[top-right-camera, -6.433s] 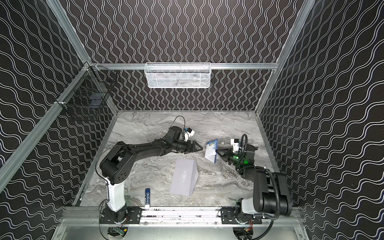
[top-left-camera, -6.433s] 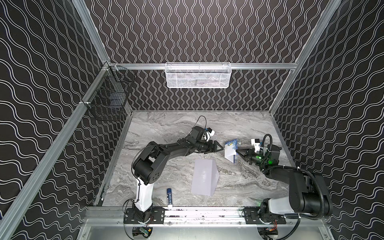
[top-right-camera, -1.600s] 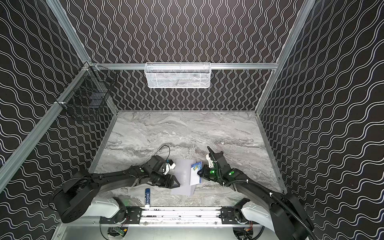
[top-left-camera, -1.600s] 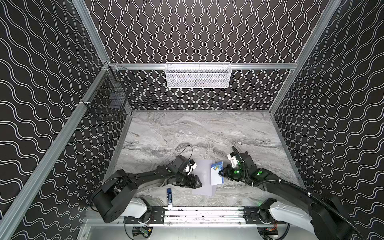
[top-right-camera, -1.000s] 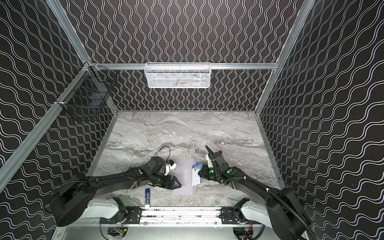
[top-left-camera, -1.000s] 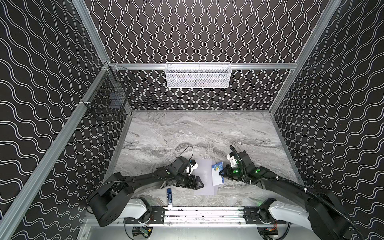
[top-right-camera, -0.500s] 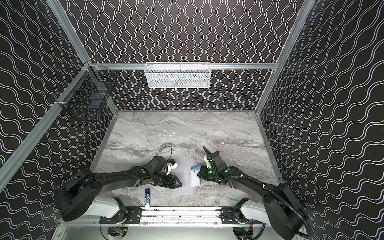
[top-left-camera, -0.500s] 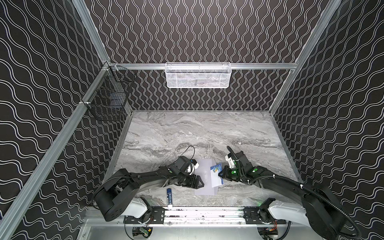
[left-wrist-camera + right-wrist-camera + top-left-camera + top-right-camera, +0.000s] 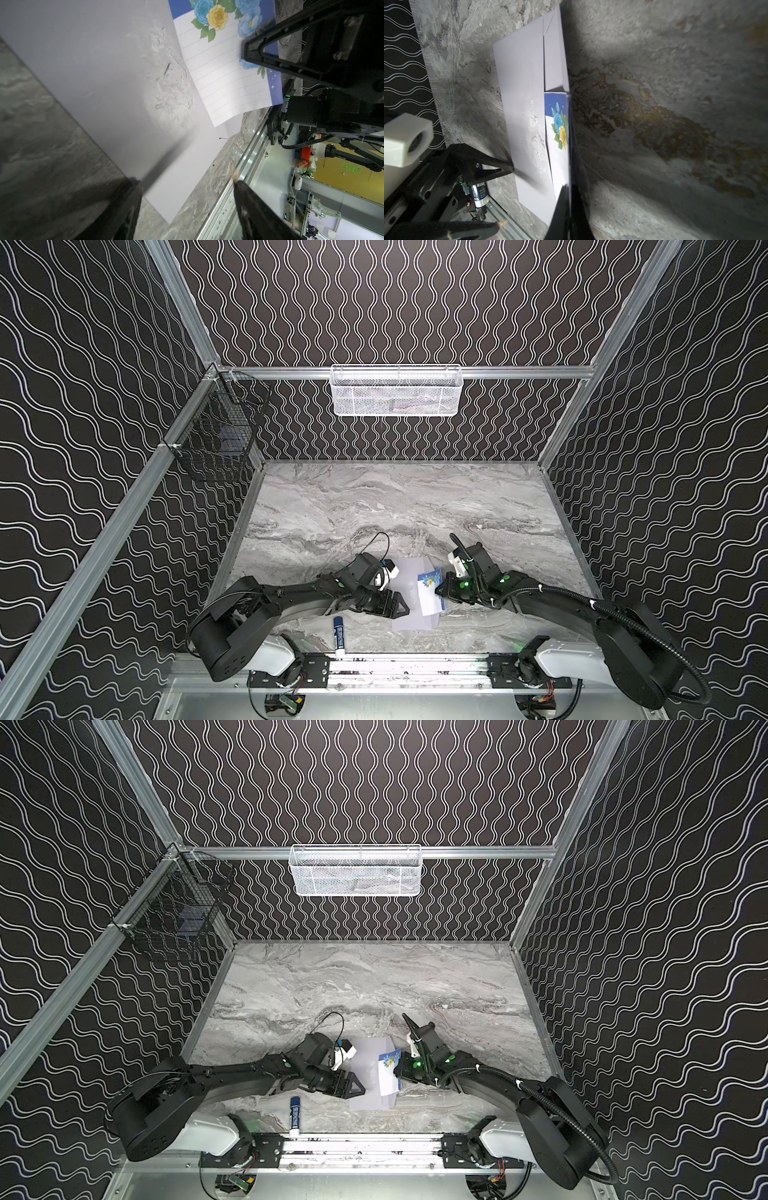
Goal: Place the letter into the envelope and seal it
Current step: 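Push the floral card deeper into the envelope with the right gripper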
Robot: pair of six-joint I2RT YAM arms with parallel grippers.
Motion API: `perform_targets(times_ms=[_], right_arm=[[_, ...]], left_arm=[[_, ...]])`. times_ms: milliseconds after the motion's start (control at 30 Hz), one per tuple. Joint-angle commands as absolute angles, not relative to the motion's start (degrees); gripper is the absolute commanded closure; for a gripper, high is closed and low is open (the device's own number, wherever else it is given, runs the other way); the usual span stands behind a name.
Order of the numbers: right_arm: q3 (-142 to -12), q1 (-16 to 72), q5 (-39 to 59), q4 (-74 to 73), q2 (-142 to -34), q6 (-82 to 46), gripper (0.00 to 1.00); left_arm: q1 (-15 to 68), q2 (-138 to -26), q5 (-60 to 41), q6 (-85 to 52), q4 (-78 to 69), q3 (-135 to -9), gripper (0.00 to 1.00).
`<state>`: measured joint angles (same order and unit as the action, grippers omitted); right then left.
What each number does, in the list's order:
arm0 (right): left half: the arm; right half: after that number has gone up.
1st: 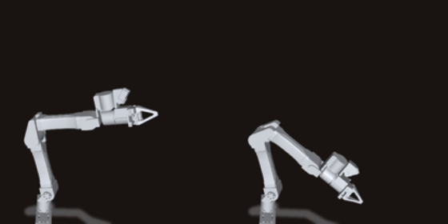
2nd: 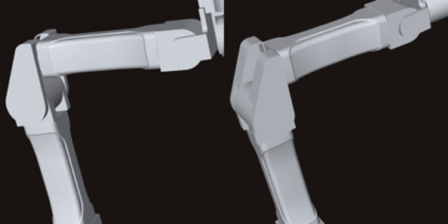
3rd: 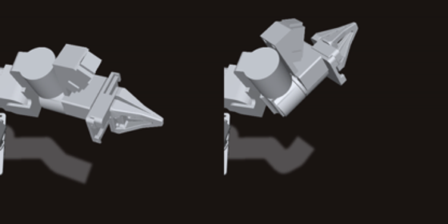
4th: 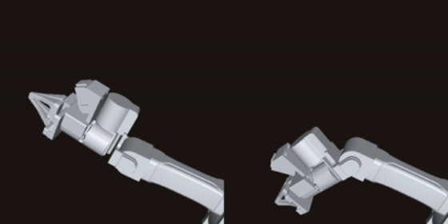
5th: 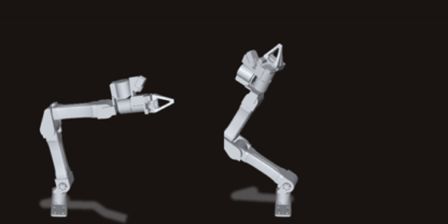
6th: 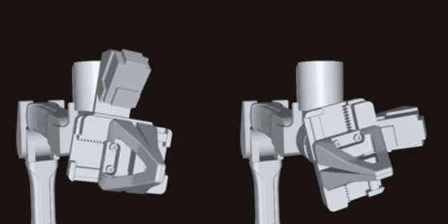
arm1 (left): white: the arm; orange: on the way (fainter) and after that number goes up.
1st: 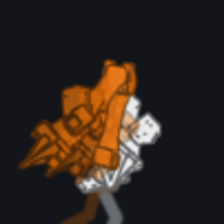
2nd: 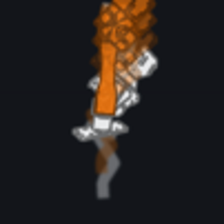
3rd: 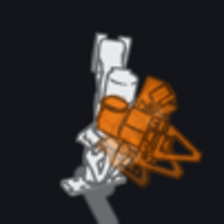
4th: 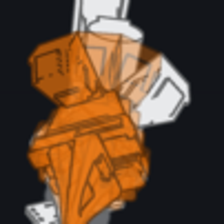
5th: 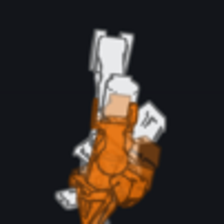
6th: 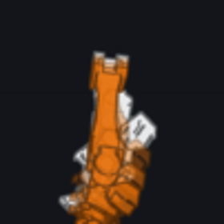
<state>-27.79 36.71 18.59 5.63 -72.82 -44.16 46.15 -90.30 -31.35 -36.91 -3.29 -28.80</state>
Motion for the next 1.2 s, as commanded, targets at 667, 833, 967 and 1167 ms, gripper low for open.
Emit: perform_targets(times_ms=[667,833,967,1167], right_arm=[[-29.30,39.25,20.26,-1.05,-80.07,-44.42,1.00],[-30.12,40.29,19.75,-0.99,-81.60,-44.17,1.00],[-30.58,40.69,18.68,0.77,-81.59,-43.53,0.99],[-32.32,40.78,15.99,6.01,-79.73,-41.92,0.86]], left_arm=[[46.19,-89.81,-31.29,-36.19,-3.07,-27.82,0.25],[46.23,-90.09,-31.35,-36.14,-3.06,-27.86,0.25],[46.26,-90.01,-31.15,-36.12,-2.93,-27.77,0.25],[46.17,-89.61,-30.97,-36.08,-3.00,-27.16,0.25]])
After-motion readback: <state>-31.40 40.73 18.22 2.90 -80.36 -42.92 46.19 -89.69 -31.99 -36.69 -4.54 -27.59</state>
